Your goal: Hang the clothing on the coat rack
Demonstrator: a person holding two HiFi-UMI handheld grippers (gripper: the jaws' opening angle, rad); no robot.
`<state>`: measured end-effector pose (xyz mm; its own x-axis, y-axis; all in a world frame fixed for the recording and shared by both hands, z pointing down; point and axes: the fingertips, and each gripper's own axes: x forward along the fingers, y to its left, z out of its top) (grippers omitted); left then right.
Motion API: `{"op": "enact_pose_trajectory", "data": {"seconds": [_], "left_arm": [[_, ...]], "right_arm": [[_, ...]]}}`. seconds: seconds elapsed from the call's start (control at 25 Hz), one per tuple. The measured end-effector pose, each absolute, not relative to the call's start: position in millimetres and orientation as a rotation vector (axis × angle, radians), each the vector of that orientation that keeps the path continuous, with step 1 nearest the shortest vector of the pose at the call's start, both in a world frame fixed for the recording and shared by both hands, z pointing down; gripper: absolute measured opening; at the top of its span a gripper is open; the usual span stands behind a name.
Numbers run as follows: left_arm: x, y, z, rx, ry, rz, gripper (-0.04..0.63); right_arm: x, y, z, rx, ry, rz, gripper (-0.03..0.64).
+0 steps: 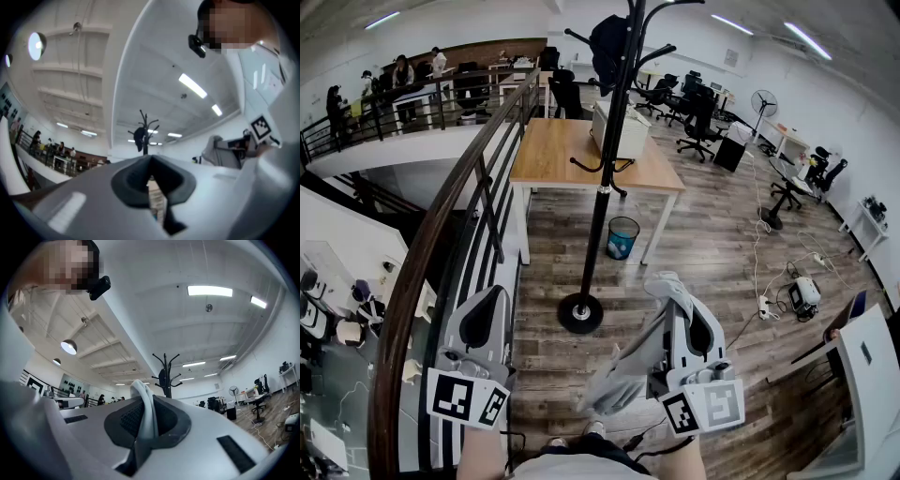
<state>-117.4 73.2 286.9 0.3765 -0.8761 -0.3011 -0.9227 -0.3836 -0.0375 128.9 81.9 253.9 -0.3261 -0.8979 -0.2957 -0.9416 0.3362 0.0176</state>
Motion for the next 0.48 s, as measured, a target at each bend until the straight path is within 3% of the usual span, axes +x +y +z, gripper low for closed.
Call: {"op": "enact_pose_trajectory", "data": {"seconds": [0.48], "left_arm": [[-105.2,56.7,276.7,-2.413,1.608,0.358,0.006]], "right_arm": [[143.2,60.6,249.1,-1.643,2.349,0.267,0.006]]}}
